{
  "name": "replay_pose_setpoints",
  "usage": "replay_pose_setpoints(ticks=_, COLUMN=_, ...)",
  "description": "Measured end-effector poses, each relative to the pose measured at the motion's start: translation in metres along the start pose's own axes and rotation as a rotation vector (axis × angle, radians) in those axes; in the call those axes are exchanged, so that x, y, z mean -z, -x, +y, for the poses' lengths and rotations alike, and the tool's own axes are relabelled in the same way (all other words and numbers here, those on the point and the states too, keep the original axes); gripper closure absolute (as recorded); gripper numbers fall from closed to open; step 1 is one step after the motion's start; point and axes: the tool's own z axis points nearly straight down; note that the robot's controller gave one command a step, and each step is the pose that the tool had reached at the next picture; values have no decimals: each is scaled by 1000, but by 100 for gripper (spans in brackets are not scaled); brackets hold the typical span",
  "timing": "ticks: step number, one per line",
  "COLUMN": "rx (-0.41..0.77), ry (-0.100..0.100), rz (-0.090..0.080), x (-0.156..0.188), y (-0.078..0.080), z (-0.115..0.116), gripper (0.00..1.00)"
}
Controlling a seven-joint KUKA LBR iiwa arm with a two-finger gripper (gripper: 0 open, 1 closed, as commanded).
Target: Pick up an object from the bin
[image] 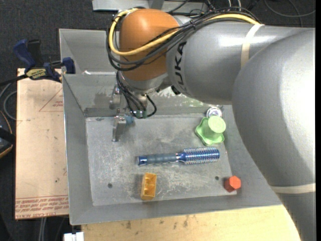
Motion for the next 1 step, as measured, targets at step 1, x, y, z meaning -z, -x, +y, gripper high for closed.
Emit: replay_pose_setpoints(ticks=1, rx=-97, ry=5, rz=-14, x=-99, y=-28, z=-53, gripper=0)
